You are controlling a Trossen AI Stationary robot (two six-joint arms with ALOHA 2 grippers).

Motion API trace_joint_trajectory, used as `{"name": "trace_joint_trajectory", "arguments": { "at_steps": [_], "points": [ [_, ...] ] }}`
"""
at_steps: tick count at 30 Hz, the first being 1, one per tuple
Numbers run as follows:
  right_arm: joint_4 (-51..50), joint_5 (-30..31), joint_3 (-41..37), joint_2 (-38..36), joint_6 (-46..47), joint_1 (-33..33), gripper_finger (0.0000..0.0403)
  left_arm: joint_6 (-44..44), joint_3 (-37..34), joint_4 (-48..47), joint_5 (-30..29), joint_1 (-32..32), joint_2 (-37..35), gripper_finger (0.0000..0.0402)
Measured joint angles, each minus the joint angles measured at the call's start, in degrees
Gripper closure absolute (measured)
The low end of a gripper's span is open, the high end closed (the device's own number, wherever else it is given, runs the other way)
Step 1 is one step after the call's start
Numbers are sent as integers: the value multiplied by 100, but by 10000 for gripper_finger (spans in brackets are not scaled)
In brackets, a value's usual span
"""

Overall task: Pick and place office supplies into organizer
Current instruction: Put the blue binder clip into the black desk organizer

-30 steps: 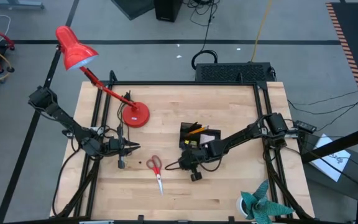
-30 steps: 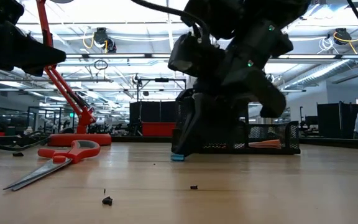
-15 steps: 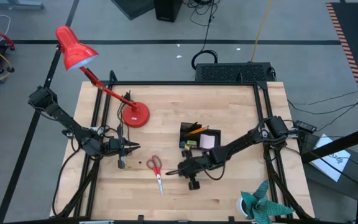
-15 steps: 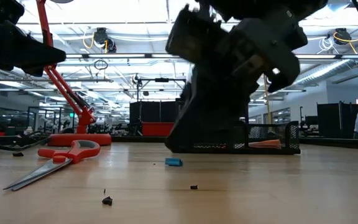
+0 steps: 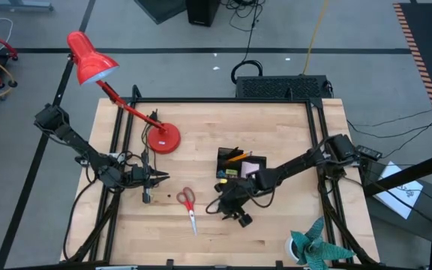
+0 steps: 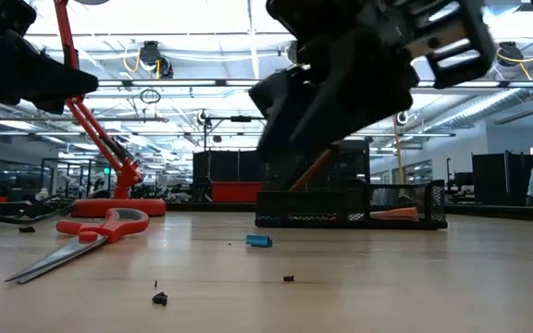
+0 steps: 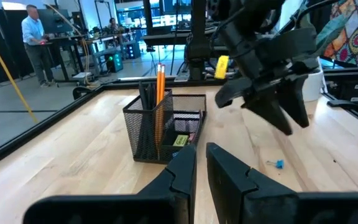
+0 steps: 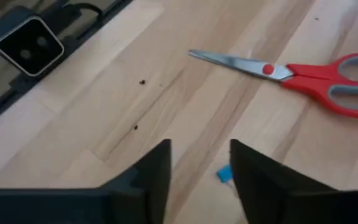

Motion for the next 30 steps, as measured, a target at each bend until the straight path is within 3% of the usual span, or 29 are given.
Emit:
{"name": "trace_joint_trajectory", "arguments": {
  "at_steps": [3,6,12,19,30],
  "points": [
    [-313,1,68,25,-33,-161,210,4,0,0,0,0,2,355],
    [-421,9,151,63,-211,-309,199,18,0,-11,-2,-1,2,355],
    [-415,-217,216,61,-743,-447,213,27,0,-40,-7,0,2,355],
    [-219,-629,215,223,-741,-558,220,91,0,-39,-14,-2,2,355],
    [-78,-632,215,592,-1281,-622,221,211,0,-33,-52,0,2,355]
  ]
}}
